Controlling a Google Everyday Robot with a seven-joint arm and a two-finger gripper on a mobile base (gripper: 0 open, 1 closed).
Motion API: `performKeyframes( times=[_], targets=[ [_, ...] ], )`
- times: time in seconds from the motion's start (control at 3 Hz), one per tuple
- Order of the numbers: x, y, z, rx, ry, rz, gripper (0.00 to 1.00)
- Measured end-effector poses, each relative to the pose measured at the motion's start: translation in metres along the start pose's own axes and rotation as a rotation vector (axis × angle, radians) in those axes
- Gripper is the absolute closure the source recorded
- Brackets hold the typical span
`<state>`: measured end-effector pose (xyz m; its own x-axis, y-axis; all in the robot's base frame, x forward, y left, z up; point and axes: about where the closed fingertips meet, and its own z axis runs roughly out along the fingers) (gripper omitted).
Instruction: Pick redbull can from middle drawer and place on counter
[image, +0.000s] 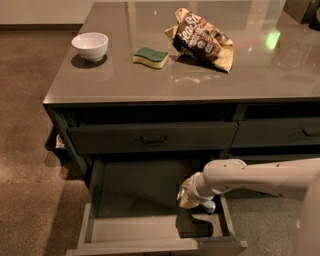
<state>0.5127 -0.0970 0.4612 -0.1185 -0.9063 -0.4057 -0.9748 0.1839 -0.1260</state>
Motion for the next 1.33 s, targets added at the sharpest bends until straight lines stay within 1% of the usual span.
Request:
performKeyframes(
  times=[0.33,0.67,1.0,1.33],
  targets=[
    [-0.029,0.012,-0.040,0.078,0.030,-0.058,1.00],
    [-0.047,0.016,-0.083,0.163,0.076,-0.117,1.00],
    [-0.078,-0.003,-0.138,0.247,0.115,-0.187,1.00],
    [-0.119,-0.031,-0.192,0.304,0.166,-0.280,1.00]
  ],
)
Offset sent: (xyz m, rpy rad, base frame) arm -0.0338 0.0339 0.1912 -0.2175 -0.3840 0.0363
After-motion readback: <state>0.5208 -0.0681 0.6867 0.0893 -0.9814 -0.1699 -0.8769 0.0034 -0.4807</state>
